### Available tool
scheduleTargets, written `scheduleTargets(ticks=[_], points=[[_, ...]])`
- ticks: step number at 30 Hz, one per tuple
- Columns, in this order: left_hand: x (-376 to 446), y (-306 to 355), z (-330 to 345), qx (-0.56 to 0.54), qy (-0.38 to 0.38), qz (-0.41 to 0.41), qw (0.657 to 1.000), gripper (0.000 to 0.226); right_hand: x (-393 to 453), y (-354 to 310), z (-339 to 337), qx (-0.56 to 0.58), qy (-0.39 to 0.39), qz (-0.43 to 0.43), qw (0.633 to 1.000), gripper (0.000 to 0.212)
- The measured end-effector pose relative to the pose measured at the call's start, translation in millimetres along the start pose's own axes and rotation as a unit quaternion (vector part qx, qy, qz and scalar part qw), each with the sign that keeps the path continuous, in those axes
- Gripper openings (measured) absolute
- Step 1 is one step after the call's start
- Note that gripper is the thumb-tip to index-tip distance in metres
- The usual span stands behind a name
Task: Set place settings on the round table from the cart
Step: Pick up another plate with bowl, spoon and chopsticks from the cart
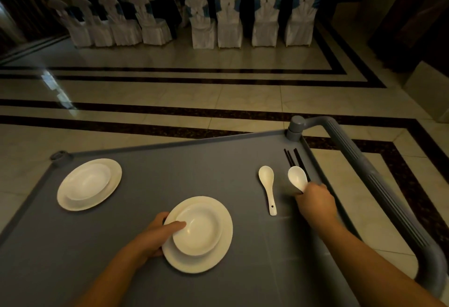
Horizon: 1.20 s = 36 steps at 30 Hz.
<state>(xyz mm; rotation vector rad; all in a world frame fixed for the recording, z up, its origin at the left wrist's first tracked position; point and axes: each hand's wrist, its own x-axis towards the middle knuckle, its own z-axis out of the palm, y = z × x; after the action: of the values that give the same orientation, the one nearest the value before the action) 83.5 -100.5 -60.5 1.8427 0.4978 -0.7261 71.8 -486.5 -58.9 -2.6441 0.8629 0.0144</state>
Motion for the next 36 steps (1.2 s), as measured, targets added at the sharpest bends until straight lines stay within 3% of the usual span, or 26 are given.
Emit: scheduleTargets(ticks=[17,20,23,25,28,33,34,36], points=[[-9.3,4.5,-0.9,0.008,0.001,0.002,1.0,0.055,11.7,-35.0,-12.7,-0.142,-0.154,-0.002,0.978,0.037],[-10.7,2.9,-0.2,-0.004,0.001,0.01,1.0,0.054,12.6,-32.1,-17.6,-0.07,-0.151,0.026,0.986,0.038],[-10.9,3.4,0.3,-0.011,-0.001,0.014,1.0,0.052,15.1,-25.6,-34.9,0.092,-0.125,0.064,0.986,0.027],[-10.6,3.8,0.2,-0.011,-0.004,0.012,1.0,0.051,12.1,-24.3,-49.8,0.243,-0.13,0.07,0.959,0.016],[-9.1,4.4,-0.5,-0.018,-0.006,0.009,1.0,0.052,-3.8,-23.7,-67.5,0.47,-0.161,0.068,0.865,0.01],[-9.4,5.2,-1.2,-0.005,-0.004,0.006,1.0,0.05,-28.6,-39.9,-74.9,0.631,-0.304,0.068,0.711,0.024],[-10.3,6.0,-0.8,-0.003,-0.004,0.005,1.0,0.05,-32.8,-44.4,-70.0,0.642,-0.324,0.074,0.691,0.023],[-12.6,7.0,0.0,0.0,-0.004,0.006,1.0,0.049,-42.4,-53.8,-52.6,0.616,-0.334,0.078,0.71,0.02]])
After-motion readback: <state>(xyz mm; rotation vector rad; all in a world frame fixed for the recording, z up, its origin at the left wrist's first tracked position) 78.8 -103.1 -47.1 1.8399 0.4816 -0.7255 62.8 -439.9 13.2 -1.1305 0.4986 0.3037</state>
